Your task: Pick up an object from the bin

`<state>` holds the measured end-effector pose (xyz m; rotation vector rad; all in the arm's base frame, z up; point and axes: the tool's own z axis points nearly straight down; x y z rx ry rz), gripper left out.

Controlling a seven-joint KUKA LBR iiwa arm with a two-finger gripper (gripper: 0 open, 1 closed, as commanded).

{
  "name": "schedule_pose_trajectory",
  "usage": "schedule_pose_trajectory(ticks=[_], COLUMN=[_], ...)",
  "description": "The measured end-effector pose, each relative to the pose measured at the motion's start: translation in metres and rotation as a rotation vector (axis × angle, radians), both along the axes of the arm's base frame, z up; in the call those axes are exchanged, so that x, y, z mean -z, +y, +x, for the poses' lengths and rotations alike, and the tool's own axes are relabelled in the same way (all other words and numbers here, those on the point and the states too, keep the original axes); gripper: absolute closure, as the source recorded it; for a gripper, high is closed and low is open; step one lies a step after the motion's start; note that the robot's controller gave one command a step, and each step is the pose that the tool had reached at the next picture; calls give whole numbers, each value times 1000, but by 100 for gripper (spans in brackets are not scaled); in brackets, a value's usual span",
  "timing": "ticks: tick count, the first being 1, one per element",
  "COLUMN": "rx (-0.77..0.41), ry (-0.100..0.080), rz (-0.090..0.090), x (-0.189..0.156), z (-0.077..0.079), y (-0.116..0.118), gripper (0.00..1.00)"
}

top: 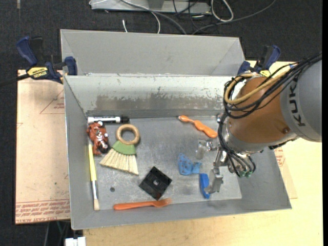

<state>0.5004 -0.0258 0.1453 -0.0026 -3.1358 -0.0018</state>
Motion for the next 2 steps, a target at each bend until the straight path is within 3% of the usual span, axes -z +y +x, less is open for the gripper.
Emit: schedule_pose_trajectory(ticks=[1,2], rx=[-1,230], ry=[-6,-10], rz=[0,0], x=[-2,61], z=[2,1], y=[0,10], gripper=[0,0])
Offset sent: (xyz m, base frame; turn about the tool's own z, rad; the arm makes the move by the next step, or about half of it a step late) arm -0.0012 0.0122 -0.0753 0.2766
